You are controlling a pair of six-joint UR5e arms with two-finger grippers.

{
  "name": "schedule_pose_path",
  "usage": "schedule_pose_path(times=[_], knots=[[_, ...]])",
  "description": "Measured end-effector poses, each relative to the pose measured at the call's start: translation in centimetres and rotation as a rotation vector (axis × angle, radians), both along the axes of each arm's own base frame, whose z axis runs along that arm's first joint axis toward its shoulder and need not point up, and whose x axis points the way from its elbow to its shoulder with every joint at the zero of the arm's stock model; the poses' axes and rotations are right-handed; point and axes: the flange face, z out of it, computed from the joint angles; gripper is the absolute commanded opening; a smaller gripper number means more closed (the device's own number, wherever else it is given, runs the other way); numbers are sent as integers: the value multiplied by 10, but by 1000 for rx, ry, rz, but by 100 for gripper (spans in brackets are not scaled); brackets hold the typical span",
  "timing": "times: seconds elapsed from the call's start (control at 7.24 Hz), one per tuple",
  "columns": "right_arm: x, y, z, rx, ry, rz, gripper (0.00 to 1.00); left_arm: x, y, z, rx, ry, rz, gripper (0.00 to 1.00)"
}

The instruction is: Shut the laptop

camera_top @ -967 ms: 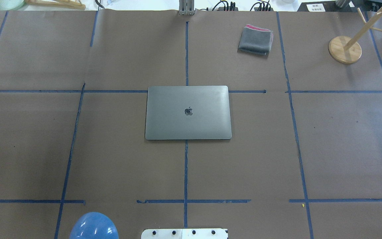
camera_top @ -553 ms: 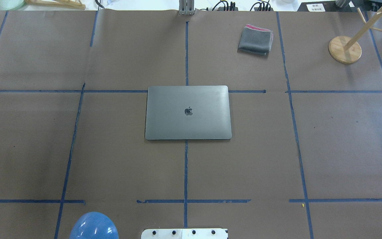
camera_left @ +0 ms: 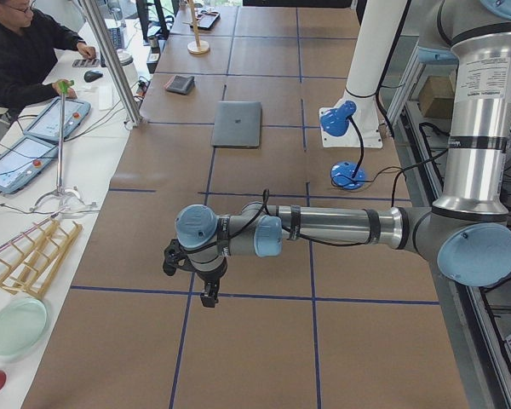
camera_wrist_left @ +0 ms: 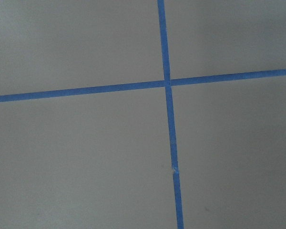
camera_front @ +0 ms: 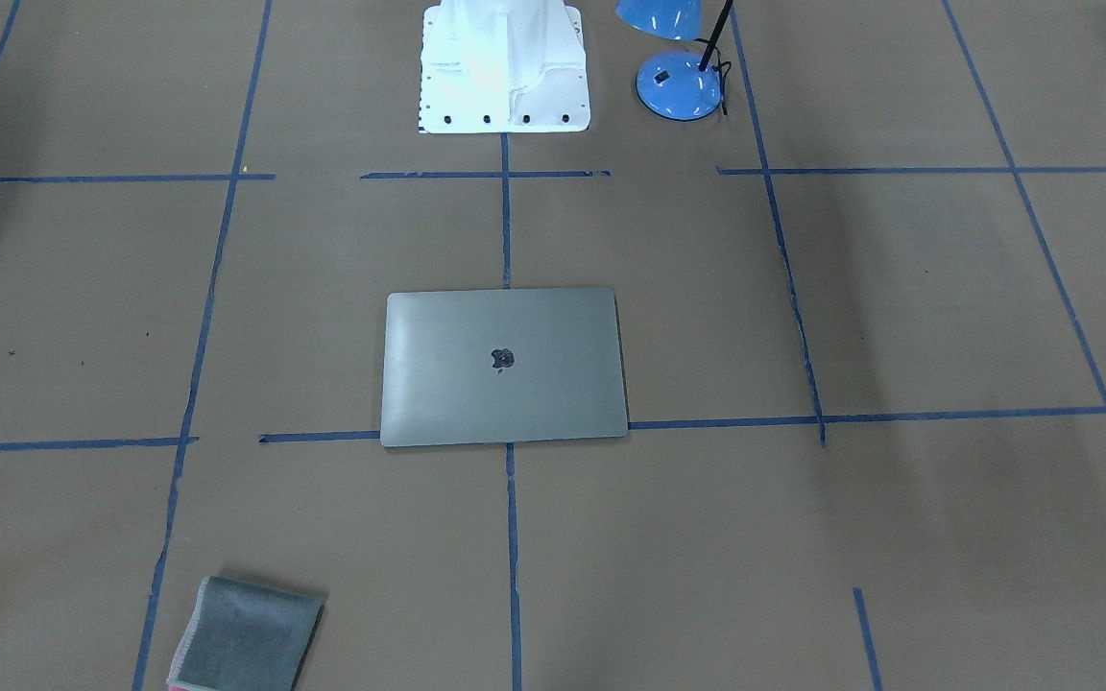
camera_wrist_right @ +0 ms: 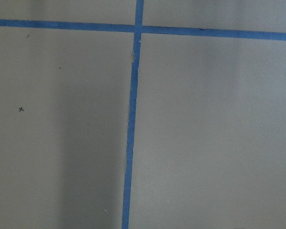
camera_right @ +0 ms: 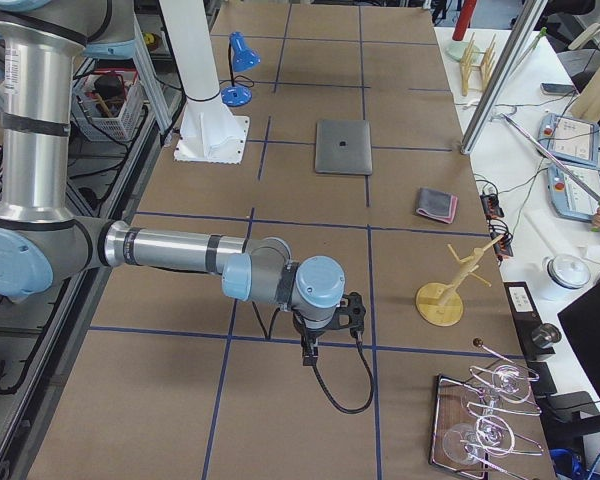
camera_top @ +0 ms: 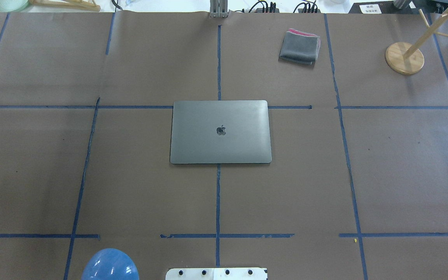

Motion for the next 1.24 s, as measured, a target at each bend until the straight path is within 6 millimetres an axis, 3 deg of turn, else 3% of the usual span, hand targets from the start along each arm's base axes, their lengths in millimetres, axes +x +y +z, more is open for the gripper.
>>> schedule_pose_path(times=[1.24], knots=[[-1, -3, -8, -45, -17, 59, 100, 1, -3, -3, 7, 0, -1, 100]])
